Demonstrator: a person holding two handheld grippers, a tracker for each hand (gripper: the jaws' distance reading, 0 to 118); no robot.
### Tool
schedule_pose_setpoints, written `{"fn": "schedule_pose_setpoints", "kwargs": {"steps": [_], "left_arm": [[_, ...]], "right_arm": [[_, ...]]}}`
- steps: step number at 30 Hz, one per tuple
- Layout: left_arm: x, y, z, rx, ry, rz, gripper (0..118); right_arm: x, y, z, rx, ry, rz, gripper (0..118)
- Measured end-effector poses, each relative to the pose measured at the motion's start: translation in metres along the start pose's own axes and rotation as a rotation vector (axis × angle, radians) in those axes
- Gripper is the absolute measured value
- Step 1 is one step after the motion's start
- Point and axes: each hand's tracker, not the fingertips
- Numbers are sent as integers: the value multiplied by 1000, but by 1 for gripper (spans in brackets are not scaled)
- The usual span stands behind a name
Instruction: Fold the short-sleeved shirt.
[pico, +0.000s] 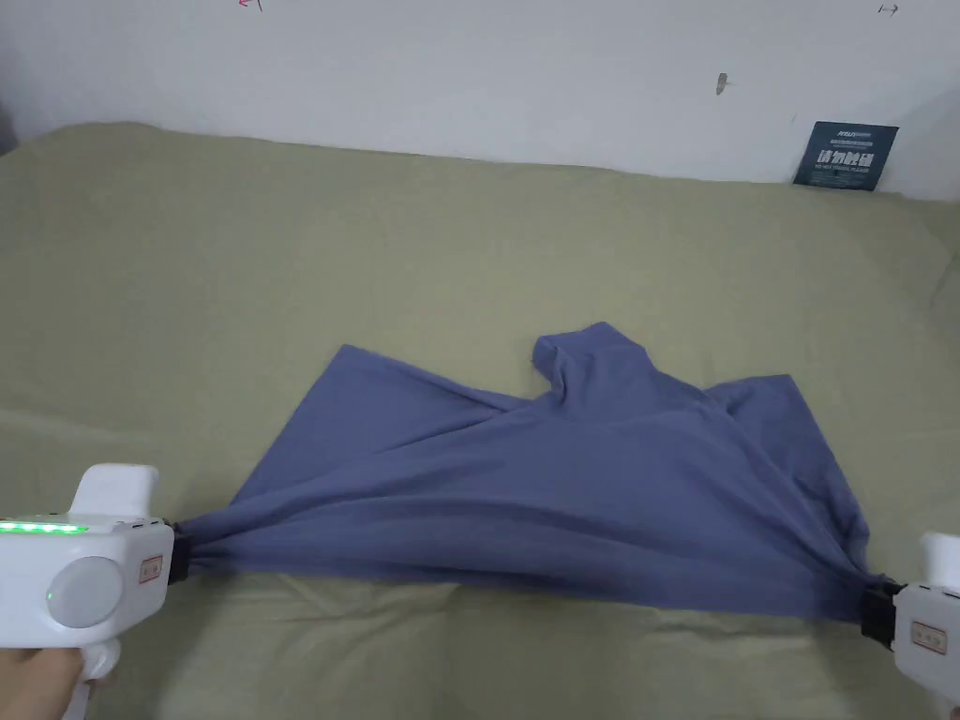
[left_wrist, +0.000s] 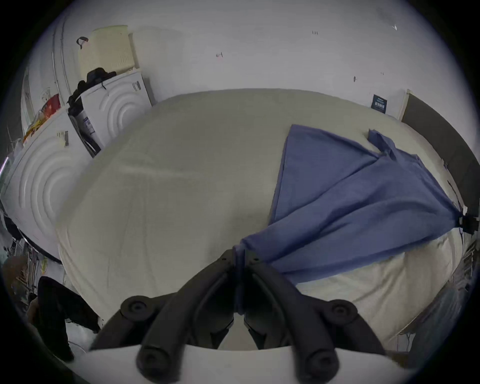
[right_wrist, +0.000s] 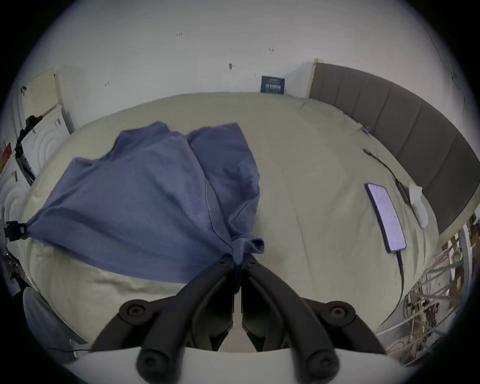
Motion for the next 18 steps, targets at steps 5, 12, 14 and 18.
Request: {"fn": "schedule_pose_setpoints", "kwargs": {"steps": [5, 12, 14, 18], "left_arm": [[-3, 0, -2, -20, -17, 22, 11], [-19, 0, 23, 45, -30, 58, 118], [-25, -2, 33, 58, -33, 70, 116], [-35, -18, 51, 80, -31, 67, 59]], "right_arm": [[-2, -4, -6, -20, -1, 1, 6], [-23, 7, 28, 24, 14, 0, 106], [-42, 4, 40, 64, 53, 24, 104], [-85, 7, 65, 184, 149, 45, 27]]}}
